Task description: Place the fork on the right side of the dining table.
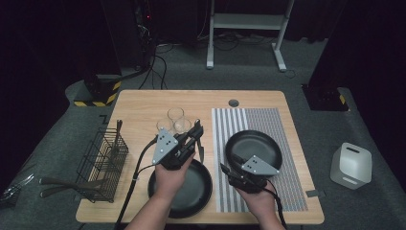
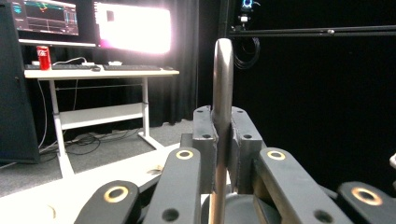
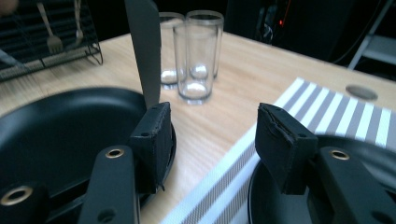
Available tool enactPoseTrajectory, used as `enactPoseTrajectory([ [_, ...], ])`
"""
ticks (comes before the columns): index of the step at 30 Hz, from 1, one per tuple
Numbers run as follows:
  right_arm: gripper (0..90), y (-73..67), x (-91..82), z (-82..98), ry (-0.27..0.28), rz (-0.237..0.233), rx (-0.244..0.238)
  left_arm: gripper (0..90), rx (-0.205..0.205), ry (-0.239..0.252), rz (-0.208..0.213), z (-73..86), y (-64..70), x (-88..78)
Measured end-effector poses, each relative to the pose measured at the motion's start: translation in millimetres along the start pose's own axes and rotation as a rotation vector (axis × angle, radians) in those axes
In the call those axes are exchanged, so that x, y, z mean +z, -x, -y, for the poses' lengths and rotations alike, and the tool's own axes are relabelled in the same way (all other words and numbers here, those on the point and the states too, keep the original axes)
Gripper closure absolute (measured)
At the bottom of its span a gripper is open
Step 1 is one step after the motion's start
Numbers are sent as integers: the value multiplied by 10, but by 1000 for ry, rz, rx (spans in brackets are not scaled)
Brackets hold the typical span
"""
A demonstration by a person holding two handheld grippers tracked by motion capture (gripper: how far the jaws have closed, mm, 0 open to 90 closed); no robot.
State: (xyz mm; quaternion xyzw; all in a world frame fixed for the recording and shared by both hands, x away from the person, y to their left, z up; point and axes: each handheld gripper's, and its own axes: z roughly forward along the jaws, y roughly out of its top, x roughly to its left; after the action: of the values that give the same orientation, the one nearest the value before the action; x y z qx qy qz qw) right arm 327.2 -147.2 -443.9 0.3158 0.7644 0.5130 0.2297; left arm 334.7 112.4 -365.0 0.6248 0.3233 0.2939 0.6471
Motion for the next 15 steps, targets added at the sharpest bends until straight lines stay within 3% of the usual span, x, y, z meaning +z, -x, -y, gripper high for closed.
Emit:
enactPoseTrajectory([
  [10,448,-106,58,-264,36,-15,-23,831,2,-8,-14,-11,-50,-34],
  [15,446,-123,99,-341,65,-29,-24,831,-3,-4,0,-3,-35,-37],
])
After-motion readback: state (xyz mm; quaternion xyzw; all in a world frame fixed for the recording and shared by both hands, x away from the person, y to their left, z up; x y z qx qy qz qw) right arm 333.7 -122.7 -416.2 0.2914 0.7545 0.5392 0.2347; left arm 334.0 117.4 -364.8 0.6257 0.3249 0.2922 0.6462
